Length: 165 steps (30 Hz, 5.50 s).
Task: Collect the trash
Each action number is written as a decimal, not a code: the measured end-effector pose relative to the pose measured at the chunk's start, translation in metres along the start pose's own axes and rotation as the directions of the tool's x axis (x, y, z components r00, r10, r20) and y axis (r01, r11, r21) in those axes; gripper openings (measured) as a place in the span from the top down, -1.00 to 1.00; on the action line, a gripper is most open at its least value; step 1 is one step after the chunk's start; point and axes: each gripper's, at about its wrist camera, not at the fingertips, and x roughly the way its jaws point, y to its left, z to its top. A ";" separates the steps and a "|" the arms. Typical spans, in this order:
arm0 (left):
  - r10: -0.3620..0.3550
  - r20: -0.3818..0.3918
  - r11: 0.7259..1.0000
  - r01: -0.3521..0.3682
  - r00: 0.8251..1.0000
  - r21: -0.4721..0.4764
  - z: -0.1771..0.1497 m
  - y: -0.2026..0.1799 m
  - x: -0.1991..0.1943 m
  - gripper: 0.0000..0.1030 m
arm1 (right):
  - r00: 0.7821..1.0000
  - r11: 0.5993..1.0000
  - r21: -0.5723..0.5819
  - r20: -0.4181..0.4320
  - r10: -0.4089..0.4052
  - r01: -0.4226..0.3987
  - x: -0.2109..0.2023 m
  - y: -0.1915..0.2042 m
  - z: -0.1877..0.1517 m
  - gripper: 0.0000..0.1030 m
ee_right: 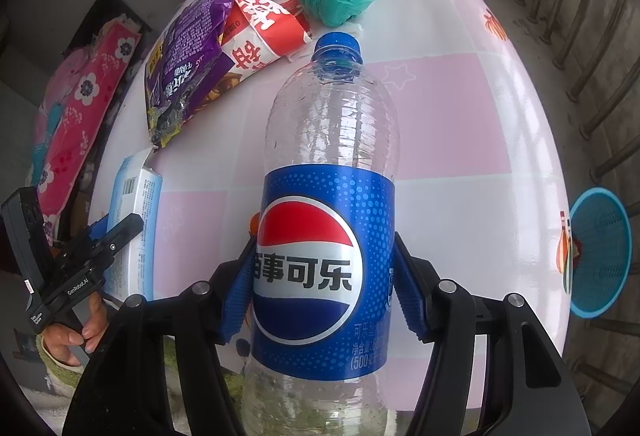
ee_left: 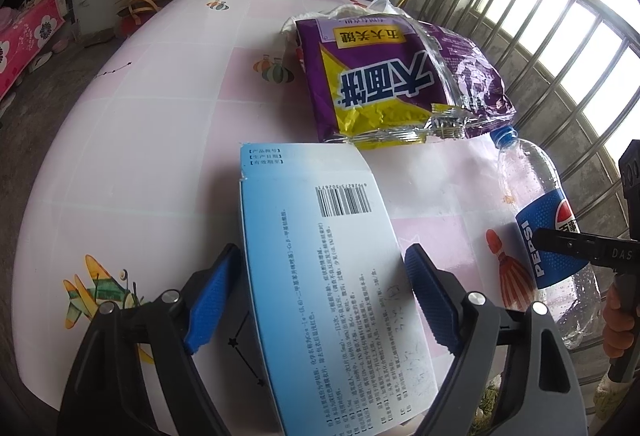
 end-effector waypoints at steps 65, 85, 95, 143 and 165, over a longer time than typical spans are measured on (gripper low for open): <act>0.042 -0.017 0.990 -0.040 0.999 0.138 -0.015 -0.050 0.005 -0.53 | 0.999 0.998 0.057 0.039 0.015 -0.017 -0.003 -0.009 -0.008 -0.13; 0.053 -0.014 0.988 -0.051 0.998 0.144 -0.018 -0.053 0.005 -0.53 | 0.998 0.997 0.072 0.045 0.035 -0.038 -0.001 -0.013 -0.008 -0.11; 0.054 -0.013 0.988 -0.052 0.998 0.144 -0.018 -0.053 0.005 -0.53 | 0.998 0.996 0.073 0.046 0.043 -0.046 -0.002 -0.015 -0.007 -0.11; 0.052 -0.003 0.989 -0.052 0.999 0.135 -0.018 -0.051 0.001 -0.51 | 0.997 0.994 0.079 0.050 0.066 -0.070 -0.001 -0.018 -0.005 -0.10; 0.030 0.043 0.995 -0.034 0.999 0.090 -0.013 -0.042 -0.010 -0.48 | 0.994 0.988 0.117 0.060 0.094 -0.101 -0.009 -0.021 -0.007 -0.08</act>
